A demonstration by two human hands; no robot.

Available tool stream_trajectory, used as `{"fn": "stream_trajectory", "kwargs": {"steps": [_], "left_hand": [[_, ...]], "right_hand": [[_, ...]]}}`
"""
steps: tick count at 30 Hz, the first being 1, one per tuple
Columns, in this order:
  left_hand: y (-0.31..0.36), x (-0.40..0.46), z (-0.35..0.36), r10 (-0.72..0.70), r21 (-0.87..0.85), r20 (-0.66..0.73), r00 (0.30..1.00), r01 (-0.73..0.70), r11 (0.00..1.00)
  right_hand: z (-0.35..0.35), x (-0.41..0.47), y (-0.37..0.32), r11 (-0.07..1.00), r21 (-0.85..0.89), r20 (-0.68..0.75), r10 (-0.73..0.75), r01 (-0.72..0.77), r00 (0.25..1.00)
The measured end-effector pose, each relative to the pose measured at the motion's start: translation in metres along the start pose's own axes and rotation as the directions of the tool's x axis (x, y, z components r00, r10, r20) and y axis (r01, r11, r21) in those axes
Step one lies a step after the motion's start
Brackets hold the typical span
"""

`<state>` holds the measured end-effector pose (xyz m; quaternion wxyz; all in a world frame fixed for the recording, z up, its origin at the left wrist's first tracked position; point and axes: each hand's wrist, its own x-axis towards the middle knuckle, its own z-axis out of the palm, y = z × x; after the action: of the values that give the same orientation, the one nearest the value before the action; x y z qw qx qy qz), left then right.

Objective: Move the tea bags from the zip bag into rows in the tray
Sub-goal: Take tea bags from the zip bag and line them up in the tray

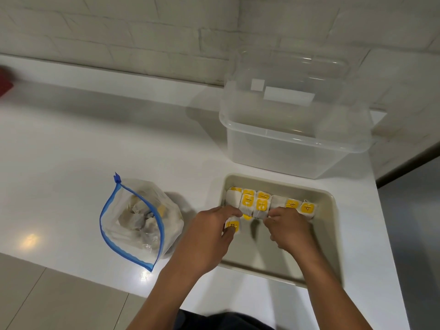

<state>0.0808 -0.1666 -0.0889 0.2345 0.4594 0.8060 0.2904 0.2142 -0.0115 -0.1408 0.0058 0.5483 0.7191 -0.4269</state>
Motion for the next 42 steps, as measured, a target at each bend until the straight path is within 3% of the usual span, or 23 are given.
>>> {"fn": "stream_trajectory", "kwargs": {"steps": [7, 13, 16, 19, 25, 32, 42], "left_hand": [[0.002, 0.001, 0.007, 0.058, 0.091, -0.002, 0.998, -0.057, 0.994], [0.014, 0.011, 0.005, 0.039, 0.187, 0.044, 0.998, -0.047, 0.981], [0.023, 0.024, 0.010, 0.033, 0.262, 0.087, 0.996, -0.055, 0.963], [0.031, 0.038, 0.017, 0.076, 0.281, 0.169, 0.983, -0.122, 0.952], [0.034, 0.060, 0.035, 0.111, 0.215, 0.243, 0.964, -0.165, 0.962], [0.019, 0.046, 0.028, 0.172, 0.226, -0.011, 0.985, -0.165, 0.960], [-0.008, 0.017, 0.024, 0.228, 0.168, -0.166, 0.959, -0.200, 0.965]], "right_hand": [[0.002, 0.003, 0.003, 0.999, 0.033, 0.001, 0.001, -0.002, 1.000], [-0.020, -0.022, -0.011, 0.970, -0.209, -0.097, -0.151, 0.129, 0.984], [-0.036, -0.037, -0.019, 0.957, -0.090, 0.063, -0.272, 0.277, 0.960], [-0.040, -0.043, -0.019, 0.950, -0.039, 0.211, -0.295, 0.309, 0.932], [-0.030, -0.034, 0.002, 0.986, 0.002, -0.041, -0.169, 0.169, 0.985], [-0.028, -0.008, 0.019, 0.985, -0.159, -0.195, -0.093, 0.062, 0.976], [-0.021, 0.011, 0.010, 0.956, -0.287, -0.248, -0.005, -0.069, 0.969]]}}
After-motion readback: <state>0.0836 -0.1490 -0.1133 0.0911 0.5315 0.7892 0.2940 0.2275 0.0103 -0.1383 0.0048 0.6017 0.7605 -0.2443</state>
